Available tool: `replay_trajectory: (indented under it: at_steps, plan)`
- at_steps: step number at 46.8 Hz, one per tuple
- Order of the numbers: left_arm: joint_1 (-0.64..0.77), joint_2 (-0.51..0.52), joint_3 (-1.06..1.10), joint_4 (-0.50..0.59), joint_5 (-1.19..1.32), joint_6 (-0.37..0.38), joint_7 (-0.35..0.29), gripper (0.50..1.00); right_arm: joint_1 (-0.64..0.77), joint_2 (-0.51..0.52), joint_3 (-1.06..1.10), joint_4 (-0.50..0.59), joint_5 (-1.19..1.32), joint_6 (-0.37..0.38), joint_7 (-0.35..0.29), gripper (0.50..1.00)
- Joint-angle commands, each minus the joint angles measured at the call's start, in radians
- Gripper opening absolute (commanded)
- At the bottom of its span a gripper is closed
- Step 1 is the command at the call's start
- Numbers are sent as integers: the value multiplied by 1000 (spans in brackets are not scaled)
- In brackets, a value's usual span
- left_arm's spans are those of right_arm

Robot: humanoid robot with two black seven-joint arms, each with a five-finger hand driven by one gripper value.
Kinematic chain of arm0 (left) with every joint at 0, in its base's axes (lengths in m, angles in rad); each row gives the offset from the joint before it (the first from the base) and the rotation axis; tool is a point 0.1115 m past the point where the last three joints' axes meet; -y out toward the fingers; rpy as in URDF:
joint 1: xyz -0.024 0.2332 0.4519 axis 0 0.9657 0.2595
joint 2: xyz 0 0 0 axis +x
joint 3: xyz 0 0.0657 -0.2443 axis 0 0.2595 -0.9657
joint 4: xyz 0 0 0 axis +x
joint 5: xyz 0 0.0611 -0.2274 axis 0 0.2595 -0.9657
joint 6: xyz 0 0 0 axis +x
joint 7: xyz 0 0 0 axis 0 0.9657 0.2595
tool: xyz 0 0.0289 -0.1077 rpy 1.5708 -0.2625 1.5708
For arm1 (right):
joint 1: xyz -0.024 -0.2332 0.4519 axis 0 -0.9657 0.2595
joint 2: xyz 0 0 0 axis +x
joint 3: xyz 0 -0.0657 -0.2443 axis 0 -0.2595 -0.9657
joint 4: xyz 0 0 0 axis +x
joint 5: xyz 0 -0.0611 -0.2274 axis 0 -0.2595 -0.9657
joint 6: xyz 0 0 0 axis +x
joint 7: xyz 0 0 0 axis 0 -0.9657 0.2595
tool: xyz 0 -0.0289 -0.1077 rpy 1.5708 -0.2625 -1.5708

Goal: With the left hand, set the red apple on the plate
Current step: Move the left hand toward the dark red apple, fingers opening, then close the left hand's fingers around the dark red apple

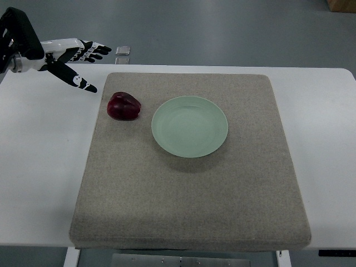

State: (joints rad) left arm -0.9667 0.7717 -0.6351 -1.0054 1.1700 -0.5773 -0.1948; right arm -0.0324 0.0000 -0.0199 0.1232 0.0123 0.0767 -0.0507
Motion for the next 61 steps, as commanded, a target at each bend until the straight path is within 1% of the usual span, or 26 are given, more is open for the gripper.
replay_trajectory:
  at_steps: [1,10,18,22,25,34,46,49,52,61]
  plan:
    - [5,4,-1,-33,72,2,-3,994,0,0,0,1,0,0,0,930]
    - [19,-3,0,-88,209,16,-15,994,0,0,0,0,0,0,0,930]
    - [54,-29,2,-102,295,120,-15,994,0,0,0,0,0,0,0,928]
    - [72,-71,2,-91,388,157,-14,994,0,0,0,1,0,0,0,930]
    - [86,-83,0,-91,430,177,-14,994,0,0,0,0,0,0,0,930]
    - [91,-124,2,-85,448,183,-14,994,0,0,0,0,0,0,0,928]
    - [100,-196,3,-6,454,188,-11,984,0,0,0,0,0,0,0,928]
    - [100,-212,3,13,465,209,-11,984,0,0,0,0,0,0,0,930]
    - [103,-213,3,13,473,229,-11,984,0,0,0,0,0,0,0,928]
    - [102,-215,3,13,477,232,-11,975,0,0,0,0,0,0,0,930]
